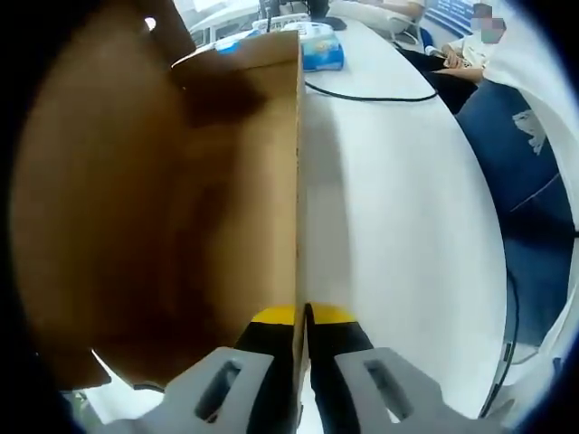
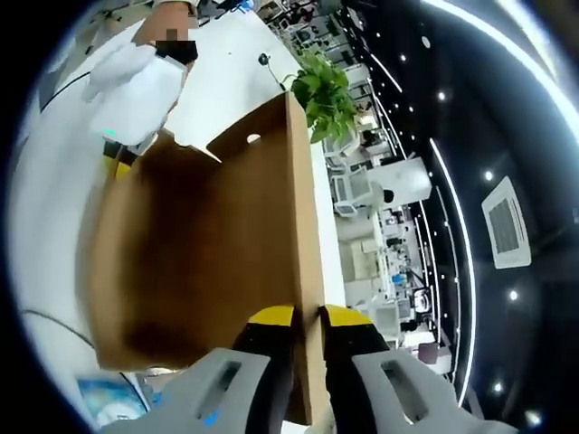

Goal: Operate the shoe box by opening the lid, removing the specified soft item, and placing it in the target area until the item is outside and the box remains undamaged.

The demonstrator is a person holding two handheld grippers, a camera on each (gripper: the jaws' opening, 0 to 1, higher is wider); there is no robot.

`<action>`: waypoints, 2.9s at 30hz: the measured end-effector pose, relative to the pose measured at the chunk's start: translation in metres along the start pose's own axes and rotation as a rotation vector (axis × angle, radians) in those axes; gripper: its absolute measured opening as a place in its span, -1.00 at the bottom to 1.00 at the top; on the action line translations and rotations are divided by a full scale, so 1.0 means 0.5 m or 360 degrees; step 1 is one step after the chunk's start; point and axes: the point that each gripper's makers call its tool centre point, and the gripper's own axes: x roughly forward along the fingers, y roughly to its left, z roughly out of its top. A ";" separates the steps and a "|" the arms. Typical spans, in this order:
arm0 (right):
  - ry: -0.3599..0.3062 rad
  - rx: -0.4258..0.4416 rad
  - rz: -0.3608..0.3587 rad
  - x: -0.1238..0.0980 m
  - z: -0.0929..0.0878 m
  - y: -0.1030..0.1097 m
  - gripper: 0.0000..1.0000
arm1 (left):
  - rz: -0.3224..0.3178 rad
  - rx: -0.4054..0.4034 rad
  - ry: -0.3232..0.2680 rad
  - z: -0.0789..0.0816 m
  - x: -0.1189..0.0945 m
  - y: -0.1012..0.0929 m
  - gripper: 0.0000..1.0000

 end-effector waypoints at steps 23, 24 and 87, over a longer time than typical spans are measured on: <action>-0.0033 0.0117 0.0187 -0.036 0.023 0.057 -0.29 | -0.0004 0.0029 0.0000 0.000 0.000 -0.007 -0.97; -0.0016 0.0143 0.0176 -0.038 0.020 0.054 -0.28 | -0.0003 0.0028 0.0000 0.000 -0.001 -0.007 -0.98; -0.0026 0.0151 0.0505 -0.074 0.022 0.159 -0.41 | -0.0005 0.0060 -0.0003 -0.001 0.001 -0.015 -0.97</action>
